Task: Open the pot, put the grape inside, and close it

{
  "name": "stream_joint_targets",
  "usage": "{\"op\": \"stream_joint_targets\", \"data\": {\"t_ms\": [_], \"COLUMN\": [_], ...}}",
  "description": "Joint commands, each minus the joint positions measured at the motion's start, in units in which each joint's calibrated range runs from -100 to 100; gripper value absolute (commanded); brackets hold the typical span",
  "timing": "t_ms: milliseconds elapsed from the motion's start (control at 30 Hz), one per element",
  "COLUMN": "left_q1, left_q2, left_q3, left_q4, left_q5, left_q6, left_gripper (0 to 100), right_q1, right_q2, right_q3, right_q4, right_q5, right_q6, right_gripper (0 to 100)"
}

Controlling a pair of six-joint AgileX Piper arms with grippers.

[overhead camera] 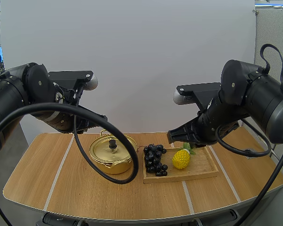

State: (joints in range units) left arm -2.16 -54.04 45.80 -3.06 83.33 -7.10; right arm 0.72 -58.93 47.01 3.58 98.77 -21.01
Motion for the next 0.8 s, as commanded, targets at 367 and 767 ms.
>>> {"op": "stream_joint_targets", "data": {"t_ms": [367,767], "left_q1": [0.1,0.1], "left_q2": [0.1,5.2], "left_q3": [-0.4,-1.6], "left_q4": [0.6,-6.2], "left_q5": [6.2,-4.2], "left_q6": [9.3,22.7], "left_gripper": [100,100], "right_q1": [-0.2,-0.2], "right_q2": [-0.1,-0.1], "right_q3": [-0.5,-0.5], "right_q4": [-0.5,0.1], "right_q5": [1.2,1.2], "right_q6": [2.8,2.8], "right_gripper": [100,100]}}
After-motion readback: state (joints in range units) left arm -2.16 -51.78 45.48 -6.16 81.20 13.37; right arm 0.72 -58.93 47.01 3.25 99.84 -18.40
